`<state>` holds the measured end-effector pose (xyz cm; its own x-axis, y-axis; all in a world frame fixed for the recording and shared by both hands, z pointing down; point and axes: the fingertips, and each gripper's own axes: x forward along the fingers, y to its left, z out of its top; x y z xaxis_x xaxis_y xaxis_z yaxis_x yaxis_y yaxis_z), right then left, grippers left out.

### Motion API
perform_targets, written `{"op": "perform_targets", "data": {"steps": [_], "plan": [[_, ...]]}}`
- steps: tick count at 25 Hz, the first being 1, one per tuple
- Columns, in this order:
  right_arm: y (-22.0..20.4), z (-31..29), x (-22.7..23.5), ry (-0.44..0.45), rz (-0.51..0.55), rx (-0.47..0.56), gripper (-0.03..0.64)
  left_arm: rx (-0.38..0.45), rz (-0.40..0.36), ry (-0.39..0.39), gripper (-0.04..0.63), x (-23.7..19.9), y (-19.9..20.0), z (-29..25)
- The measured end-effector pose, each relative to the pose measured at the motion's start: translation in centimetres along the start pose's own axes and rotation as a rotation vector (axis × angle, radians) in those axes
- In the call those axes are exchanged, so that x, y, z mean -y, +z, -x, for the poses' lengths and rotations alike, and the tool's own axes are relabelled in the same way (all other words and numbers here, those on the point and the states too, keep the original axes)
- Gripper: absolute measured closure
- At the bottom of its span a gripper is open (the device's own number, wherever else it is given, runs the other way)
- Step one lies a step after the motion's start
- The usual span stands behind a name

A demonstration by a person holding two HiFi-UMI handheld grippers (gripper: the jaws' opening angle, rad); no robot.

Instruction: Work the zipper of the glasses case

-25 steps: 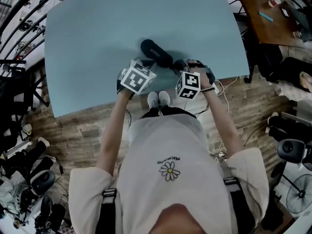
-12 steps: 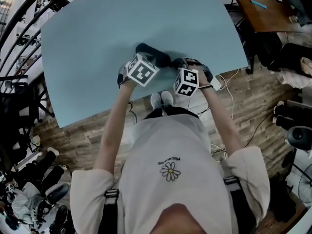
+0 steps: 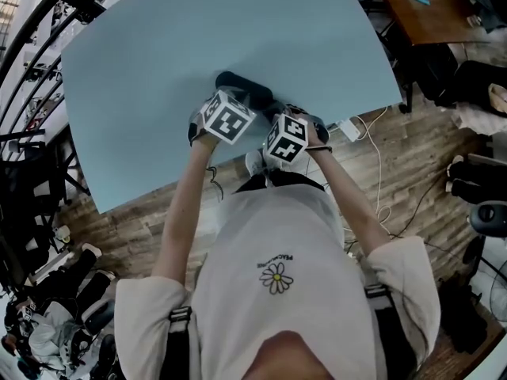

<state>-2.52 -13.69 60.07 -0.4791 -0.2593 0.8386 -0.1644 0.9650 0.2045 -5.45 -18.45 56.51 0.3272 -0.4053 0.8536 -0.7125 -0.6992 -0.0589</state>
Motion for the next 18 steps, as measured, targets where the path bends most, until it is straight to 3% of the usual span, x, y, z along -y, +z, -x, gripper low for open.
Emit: {"op": "perform_targets", "data": {"steps": [2, 4, 7, 10, 15, 18], "plan": [[1.5, -0.7, -0.7, 0.005, -0.032, 0.025, 0.607, 0.005, 0.012, -0.013, 0.581, -0.1, 0.1, -0.1], [2.3, -0.9, -1.2, 0.011, 0.005, 0.045, 0.607, 0.003, 0.019, -0.038, 0.581, 0.0, 0.0, 0.1], [1.4, -0.5, -1.5, 0.028, 0.207, 0.044, 0.609, 0.012, 0.052, -0.089, 0.581, 0.5, 0.0, 1.1], [-0.6, 0.1, 0.7, -0.044, 0.356, -0.019, 0.609, 0.049, 0.072, -0.120, 0.581, 1.3, 0.6, 1.7], [-3.1, 0.7, 4.8, -0.127, 0.308, -0.088, 0.609, 0.027, 0.021, -0.152, 0.581, 2.8, 1.1, 0.6], [-3.7, 0.6, 5.0, -0.123, 0.281, -0.088, 0.609, 0.016, -0.005, -0.152, 0.581, 3.3, 1.4, 0.1]]}}
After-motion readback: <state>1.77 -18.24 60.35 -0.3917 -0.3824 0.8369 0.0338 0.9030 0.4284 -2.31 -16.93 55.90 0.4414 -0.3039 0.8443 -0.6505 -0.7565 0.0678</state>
